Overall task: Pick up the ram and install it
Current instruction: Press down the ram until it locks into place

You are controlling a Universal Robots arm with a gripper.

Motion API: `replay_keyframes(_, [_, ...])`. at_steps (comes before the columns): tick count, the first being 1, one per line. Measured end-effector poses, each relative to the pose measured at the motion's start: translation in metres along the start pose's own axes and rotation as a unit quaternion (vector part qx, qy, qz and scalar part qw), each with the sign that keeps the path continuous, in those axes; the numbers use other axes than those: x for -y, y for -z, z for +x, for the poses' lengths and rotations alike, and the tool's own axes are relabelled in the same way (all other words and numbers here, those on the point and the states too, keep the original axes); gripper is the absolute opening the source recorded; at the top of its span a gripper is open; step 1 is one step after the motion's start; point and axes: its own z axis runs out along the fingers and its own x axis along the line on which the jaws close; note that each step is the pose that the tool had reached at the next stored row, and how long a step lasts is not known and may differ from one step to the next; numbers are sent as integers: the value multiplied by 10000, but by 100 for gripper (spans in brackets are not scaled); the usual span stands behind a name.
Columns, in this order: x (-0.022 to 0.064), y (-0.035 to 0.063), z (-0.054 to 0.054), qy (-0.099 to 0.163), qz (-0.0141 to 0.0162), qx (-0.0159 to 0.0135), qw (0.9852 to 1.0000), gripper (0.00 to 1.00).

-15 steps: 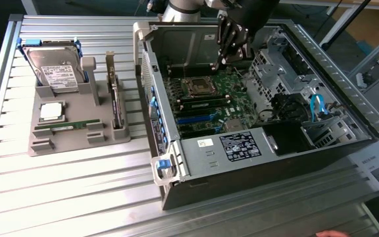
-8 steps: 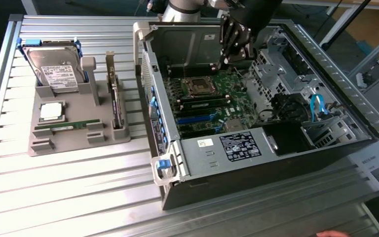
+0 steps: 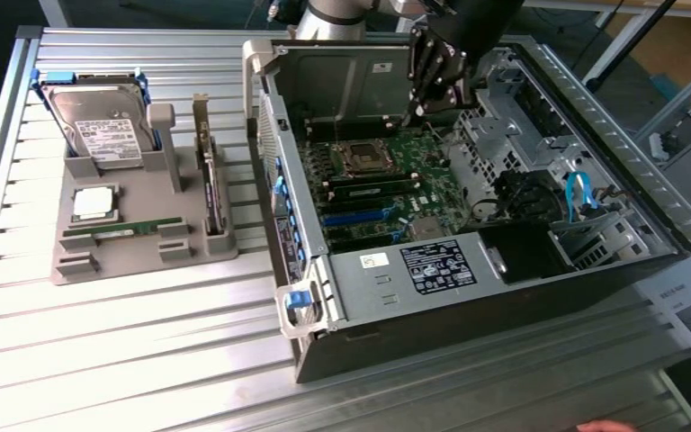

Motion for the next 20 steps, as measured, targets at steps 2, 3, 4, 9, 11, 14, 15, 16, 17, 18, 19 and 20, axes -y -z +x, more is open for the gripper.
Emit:
replay_keyframes(2, [15, 1, 0, 0, 0, 0, 10000, 10])
replay_keyframes(3, [18, 1, 0, 0, 0, 0, 10000, 10])
replay_keyframes(4, [18, 1, 0, 0, 0, 1, 10000, 10])
replay_keyframes(9, [19, 1, 0, 10, 5, 0, 10000, 10])
replay_keyframes(11, [19, 1, 0, 16, 11, 0, 10000, 10])
replay_keyframes(14, [19, 1, 0, 20, 16, -1, 10000, 10])
replay_keyframes(15, [19, 1, 0, 20, 16, -1, 10000, 10])
replay_keyframes(16, [19, 1, 0, 20, 16, -1, 10000, 10])
replay_keyframes(17, [19, 1, 0, 20, 16, -1, 10000, 10])
replay_keyframes(18, [19, 1, 0, 20, 16, -1, 10000, 10])
replay_keyframes(19, [19, 1, 0, 20, 16, 0, 10000, 10])
replay_keyframes(20, [19, 1, 0, 20, 16, -1, 10000, 10])
